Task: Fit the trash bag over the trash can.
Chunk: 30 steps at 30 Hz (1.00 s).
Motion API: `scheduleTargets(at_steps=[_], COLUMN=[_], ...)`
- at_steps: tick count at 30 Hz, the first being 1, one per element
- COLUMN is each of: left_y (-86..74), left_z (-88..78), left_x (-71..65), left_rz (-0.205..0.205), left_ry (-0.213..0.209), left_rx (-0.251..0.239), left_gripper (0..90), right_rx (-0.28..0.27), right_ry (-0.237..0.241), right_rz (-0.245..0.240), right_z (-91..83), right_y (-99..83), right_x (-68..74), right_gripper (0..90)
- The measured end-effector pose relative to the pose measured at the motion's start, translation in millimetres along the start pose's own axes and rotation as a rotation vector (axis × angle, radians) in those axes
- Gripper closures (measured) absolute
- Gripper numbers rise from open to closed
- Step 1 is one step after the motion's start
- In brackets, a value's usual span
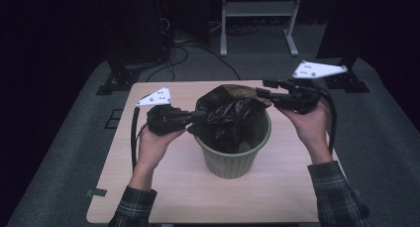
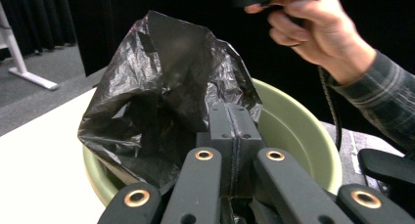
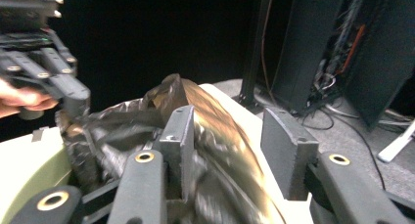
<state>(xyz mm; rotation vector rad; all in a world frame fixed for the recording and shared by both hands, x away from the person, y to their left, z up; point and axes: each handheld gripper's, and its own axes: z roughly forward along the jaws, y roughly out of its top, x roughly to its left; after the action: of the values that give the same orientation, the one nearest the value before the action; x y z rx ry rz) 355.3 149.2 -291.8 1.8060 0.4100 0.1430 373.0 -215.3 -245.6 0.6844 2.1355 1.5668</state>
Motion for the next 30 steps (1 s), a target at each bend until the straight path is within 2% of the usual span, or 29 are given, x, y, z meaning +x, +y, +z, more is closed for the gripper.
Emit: scheduleTargets(at_steps=[5, 6, 8, 9, 10, 11, 12, 14, 19, 20, 21, 24, 29, 30], left_y=[0.0, -0.3, -0.9, -1.3, -1.6, -2.1, -2.7, -4.6, -11.5, -12.9, -13.9, -17.1, -22.9, -24.9], left_z=[1.4, 1.9, 2.8, 3.3, 3.5, 3.7, 3.3, 2.1, -7.8, -9.9, -12.0, -17.7, -26.0, -27.4], left_x=[-0.8, -0.9, -0.5, -0.7, -0.8, -1.0, -0.9, -0.8, 2.8, 3.7, 4.4, 6.8, 9.7, 10.0], left_rz=[0.005, 0.004, 0.004, 0.003, 0.003, 0.003, 0.003, 0.000, -0.012, -0.016, -0.019, -0.027, -0.040, -0.042], left_ry=[-0.013, -0.014, -0.016, -0.017, -0.019, -0.019, -0.019, -0.018, 0.005, 0.009, 0.013, 0.035, 0.056, 0.058], left_rx=[-0.002, -0.001, 0.001, -0.001, 0.000, -0.002, 0.001, 0.005, 0.008, 0.005, 0.003, 0.011, 0.022, 0.031], left_gripper=[89.7, 89.7, 89.7, 89.6, 89.7, 89.7, 89.7, 89.7, 89.7, 89.7, 89.7, 89.7, 89.7, 89.6], right_rx=[0.078, 0.100, 0.113, 0.127, 0.143, 0.143, 0.150, 0.148, 0.139, 0.128, 0.128, 0.113, 0.082, 0.060], right_ry=[0.040, 0.061, 0.068, 0.082, 0.097, 0.097, 0.102, 0.096, 0.033, 0.005, 0.005, -0.038, -0.082, -0.086], right_rz=[-0.025, -0.031, -0.029, -0.032, -0.036, -0.036, -0.034, -0.033, -0.012, 0.007, 0.007, 0.030, 0.070, 0.084], right_z=[46.2, 60.3, 66.8, 72.9, 82.1, 82.1, 85.5, 84.9, 65.5, 52.1, 52.1, 28.6, -5.4, -18.2], right_y=[7.4, 8.6, 8.8, 8.9, 7.7, 7.7, 6.0, 5.2, -2.3, -6.7, -6.7, -15.4, -31.3, -39.1], right_x=[-6.1, -8.3, -9.1, -10.2, -10.2, -10.2, -11.2, -12.0, -22.3, -28.7, -28.7, -38.8, -49.3, -50.5], right_gripper=[54.0, 54.1, 54.8, 60.0, 76.4, 76.4, 88.4, 90.0, 90.0, 90.0, 90.0, 90.0, 90.0, 90.0])
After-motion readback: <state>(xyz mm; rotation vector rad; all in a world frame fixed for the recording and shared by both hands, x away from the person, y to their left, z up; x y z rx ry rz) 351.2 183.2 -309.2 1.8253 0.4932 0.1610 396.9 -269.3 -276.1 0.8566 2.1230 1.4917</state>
